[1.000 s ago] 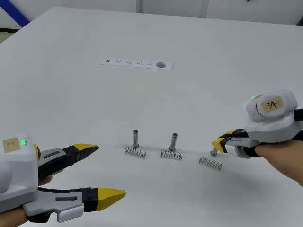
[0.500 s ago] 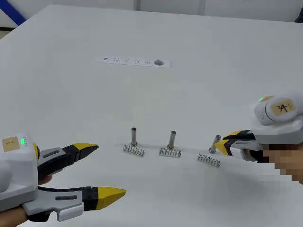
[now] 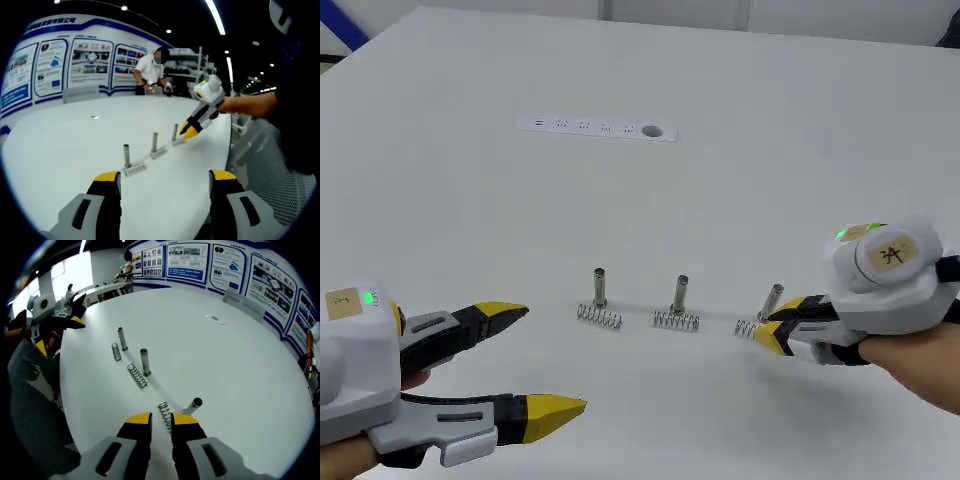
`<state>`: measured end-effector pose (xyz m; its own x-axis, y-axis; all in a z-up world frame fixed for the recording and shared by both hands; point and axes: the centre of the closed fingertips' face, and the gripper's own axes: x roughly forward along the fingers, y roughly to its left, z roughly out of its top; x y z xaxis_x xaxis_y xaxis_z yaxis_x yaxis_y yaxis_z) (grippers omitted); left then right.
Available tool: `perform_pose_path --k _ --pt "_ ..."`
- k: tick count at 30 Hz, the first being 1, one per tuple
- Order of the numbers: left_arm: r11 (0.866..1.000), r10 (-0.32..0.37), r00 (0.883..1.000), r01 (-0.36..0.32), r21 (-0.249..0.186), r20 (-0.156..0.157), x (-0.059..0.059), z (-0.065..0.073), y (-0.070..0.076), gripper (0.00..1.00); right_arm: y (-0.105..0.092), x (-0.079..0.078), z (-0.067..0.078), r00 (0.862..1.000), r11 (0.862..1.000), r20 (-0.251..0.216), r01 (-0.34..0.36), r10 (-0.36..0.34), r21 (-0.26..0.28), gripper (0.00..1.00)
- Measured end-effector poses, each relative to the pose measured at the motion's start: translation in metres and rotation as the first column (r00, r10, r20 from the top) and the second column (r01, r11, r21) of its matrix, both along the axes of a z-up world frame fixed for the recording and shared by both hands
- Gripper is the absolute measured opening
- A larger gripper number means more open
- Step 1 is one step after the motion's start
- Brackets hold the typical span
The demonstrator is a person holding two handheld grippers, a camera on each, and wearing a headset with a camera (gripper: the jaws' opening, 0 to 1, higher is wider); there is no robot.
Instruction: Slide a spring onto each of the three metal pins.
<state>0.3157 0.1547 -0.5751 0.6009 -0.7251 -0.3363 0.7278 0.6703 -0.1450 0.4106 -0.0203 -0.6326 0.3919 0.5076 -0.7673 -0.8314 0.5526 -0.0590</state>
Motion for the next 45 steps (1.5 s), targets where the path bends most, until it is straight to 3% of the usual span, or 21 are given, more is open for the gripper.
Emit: perform_pose_path --k 4,6,10,13,19,23,30,39,45 --pt "1.000 0.003 1.000 -0.003 0.000 -0.001 -0.001 0.000 0.001 0.73 0.009 0.005 -0.004 0.996 0.994 0.043 -0.075 0.079 -0.078 0.16" --pt "1.000 0.007 1.000 -0.007 -0.001 -0.001 -0.001 0.000 0.002 0.72 0.014 0.005 -0.008 0.993 0.989 0.040 -0.103 0.108 -0.110 0.15" --pt "1.000 0.013 1.000 -0.013 -0.003 0.000 -0.001 0.000 0.004 0.72 0.018 0.005 -0.017 0.982 0.964 0.023 -0.178 0.186 -0.195 0.15" --pt "1.000 0.018 1.000 -0.018 -0.006 -0.002 -0.002 -0.001 0.005 0.72 0.019 0.006 -0.022 0.978 0.952 -0.009 -0.207 0.210 -0.224 0.15" --pt "1.000 0.021 1.000 -0.021 -0.007 -0.004 -0.002 -0.001 0.006 0.72 0.015 0.006 -0.032 0.961 0.915 -0.091 -0.276 0.261 -0.294 0.15" --pt "1.000 0.024 1.000 -0.024 -0.007 -0.003 -0.002 -0.001 0.007 0.72 0.017 0.007 -0.033 0.956 0.909 -0.111 -0.291 0.270 -0.298 0.13" --pt "1.000 0.020 1.000 -0.020 -0.006 -0.001 -0.003 0.001 0.006 0.72 0.015 0.004 -0.033 0.954 0.907 -0.135 -0.297 0.268 -0.299 0.12" --pt "1.000 -0.010 1.000 0.010 -0.005 0.001 -0.005 0.004 -0.003 0.70 0.020 0.001 -0.007 0.971 0.952 -0.073 -0.236 0.226 -0.193 0.12" --pt "1.000 -0.024 1.000 0.024 -0.005 0.005 -0.004 0.005 -0.006 0.70 0.022 0.001 0.010 0.981 0.974 -0.020 -0.195 0.194 -0.120 0.12"
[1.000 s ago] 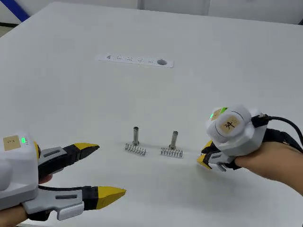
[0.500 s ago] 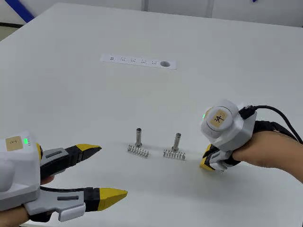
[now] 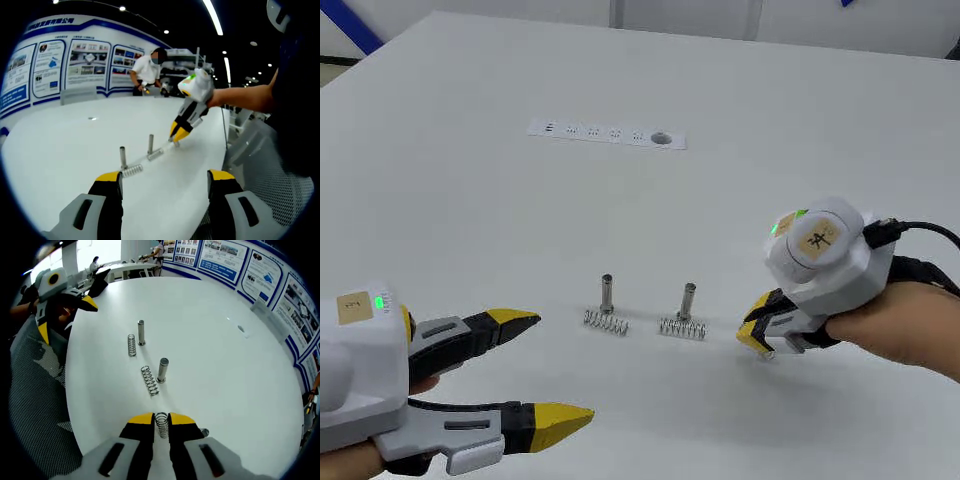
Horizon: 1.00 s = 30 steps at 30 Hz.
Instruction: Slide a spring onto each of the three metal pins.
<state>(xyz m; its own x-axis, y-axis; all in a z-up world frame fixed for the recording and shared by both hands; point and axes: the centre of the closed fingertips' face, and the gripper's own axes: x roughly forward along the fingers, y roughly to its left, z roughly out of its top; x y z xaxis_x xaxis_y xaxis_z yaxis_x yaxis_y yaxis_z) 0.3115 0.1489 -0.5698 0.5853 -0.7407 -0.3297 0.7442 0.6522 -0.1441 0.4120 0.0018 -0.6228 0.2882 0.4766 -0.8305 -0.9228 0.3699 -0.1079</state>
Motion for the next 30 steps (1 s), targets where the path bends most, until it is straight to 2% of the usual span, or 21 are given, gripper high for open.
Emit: perform_pose_path --k 4,8,11,16,21,24,25,30 --pt "1.000 -0.004 1.000 0.004 0.001 0.000 0.000 0.000 0.000 0.70 -0.003 0.002 0.009 0.999 0.998 0.021 0.035 -0.037 0.053 0.11" --pt "1.000 -0.006 1.000 0.006 0.002 0.000 -0.001 0.000 -0.001 0.70 -0.007 0.002 0.017 0.996 0.991 0.021 0.079 -0.081 0.106 0.11" --pt "1.000 -0.007 1.000 0.007 0.001 0.000 -0.001 0.000 -0.001 0.70 -0.008 -0.001 0.025 0.994 0.984 0.004 0.105 -0.107 0.147 0.11" --pt "1.000 -0.011 1.000 0.011 0.001 0.002 -0.001 0.001 -0.003 0.70 -0.010 -0.002 0.049 0.990 0.967 -0.003 0.140 -0.142 0.212 0.11" --pt "1.000 -0.013 1.000 0.013 0.000 0.003 0.000 0.001 -0.004 0.70 -0.017 0.001 0.074 0.986 0.959 0.004 0.159 -0.165 0.235 0.11" --pt "1.000 -0.014 1.000 0.014 -0.001 0.004 0.000 0.002 -0.004 0.70 -0.021 0.003 0.087 0.986 0.959 0.013 0.160 -0.168 0.234 0.11" --pt "1.000 -0.014 1.000 0.014 -0.001 0.004 0.000 0.002 -0.005 0.70 -0.023 0.005 0.092 0.985 0.961 0.030 0.157 -0.168 0.226 0.11" --pt "1.000 -0.016 1.000 0.016 -0.002 0.007 0.000 0.003 -0.006 0.70 -0.028 0.014 0.100 0.982 0.965 0.050 0.166 -0.180 0.205 0.11"
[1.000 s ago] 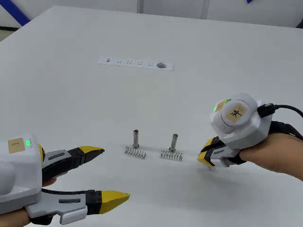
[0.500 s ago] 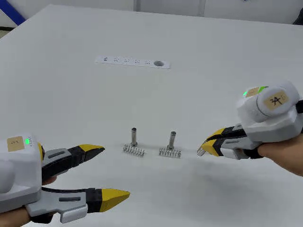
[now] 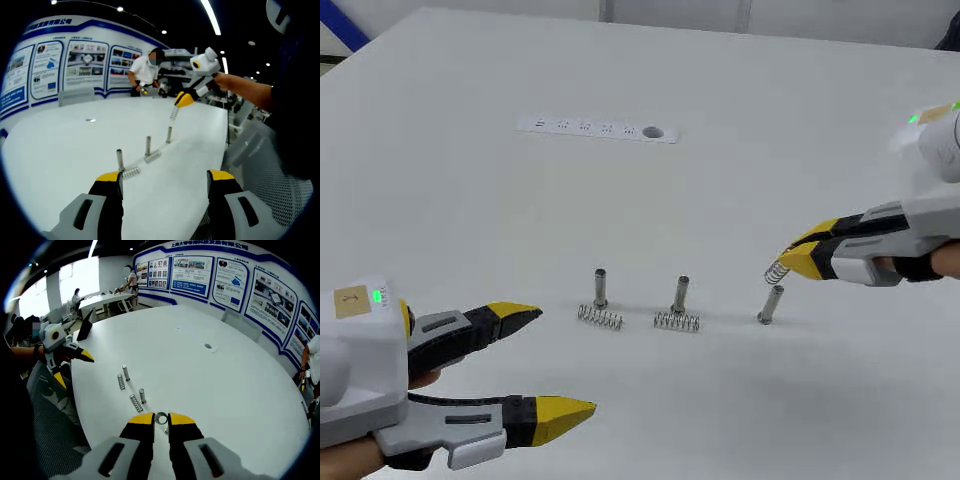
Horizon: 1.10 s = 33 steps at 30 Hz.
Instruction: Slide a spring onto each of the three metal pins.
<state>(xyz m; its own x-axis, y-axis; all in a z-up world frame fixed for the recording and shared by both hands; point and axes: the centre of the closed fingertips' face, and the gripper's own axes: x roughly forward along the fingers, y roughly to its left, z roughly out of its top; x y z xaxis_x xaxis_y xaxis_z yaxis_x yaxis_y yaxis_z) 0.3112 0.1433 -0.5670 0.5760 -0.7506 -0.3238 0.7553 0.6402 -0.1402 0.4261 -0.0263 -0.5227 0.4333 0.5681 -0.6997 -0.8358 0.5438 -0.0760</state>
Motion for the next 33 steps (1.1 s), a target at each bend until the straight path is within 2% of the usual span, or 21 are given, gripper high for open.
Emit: perform_pose_path --k 4,8,16,33 --pt "1.000 0.004 1.000 -0.004 -0.002 0.001 0.000 0.001 0.001 0.70 -0.005 0.006 0.001 1.000 1.000 -0.003 0.021 -0.021 -0.020 0.11" --pt "1.000 0.006 1.000 -0.006 -0.002 0.000 -0.001 0.000 0.001 0.70 -0.010 0.009 -0.011 1.000 0.997 -0.013 0.022 -0.023 -0.073 0.11" --pt "1.000 0.011 1.000 -0.011 -0.003 -0.002 -0.001 0.000 0.002 0.70 -0.011 0.013 -0.035 0.997 0.996 -0.069 0.028 -0.034 -0.084 0.11" --pt "1.000 0.020 1.000 -0.020 -0.003 -0.006 0.000 -0.001 0.003 0.70 -0.011 0.020 -0.063 0.994 0.993 -0.110 0.013 -0.026 -0.117 0.11"
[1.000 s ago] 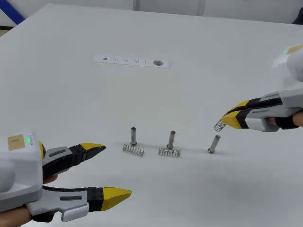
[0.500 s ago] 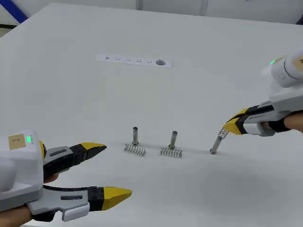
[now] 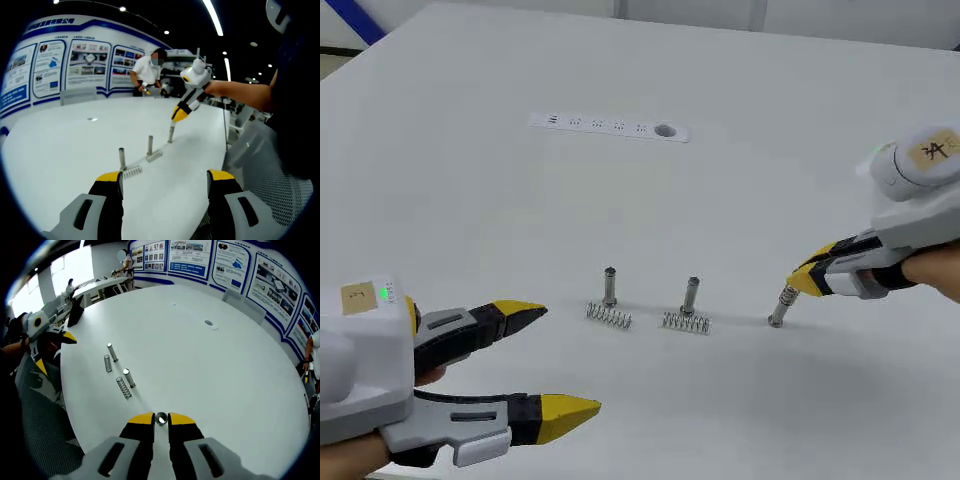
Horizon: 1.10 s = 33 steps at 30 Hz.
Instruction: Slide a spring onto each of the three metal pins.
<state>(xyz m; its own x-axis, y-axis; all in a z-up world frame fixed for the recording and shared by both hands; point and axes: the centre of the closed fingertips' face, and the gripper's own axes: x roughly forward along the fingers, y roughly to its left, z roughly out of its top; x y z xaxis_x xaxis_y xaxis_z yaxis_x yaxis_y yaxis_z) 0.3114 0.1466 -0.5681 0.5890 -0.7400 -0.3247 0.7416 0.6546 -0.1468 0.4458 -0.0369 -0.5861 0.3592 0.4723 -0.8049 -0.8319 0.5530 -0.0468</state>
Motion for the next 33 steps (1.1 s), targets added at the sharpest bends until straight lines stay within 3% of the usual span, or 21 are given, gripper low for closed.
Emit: perform_pose_path --k 19,33 --pt "1.000 0.000 1.000 0.000 0.006 -0.002 0.000 0.000 0.001 0.69 0.000 -0.002 -0.030 1.000 0.999 -0.017 -0.006 0.005 -0.035 0.11" --pt "1.000 0.000 1.000 0.000 0.006 -0.002 0.000 0.000 0.001 0.69 0.000 -0.002 -0.030 1.000 0.999 0.006 -0.027 0.027 -0.035 0.16"
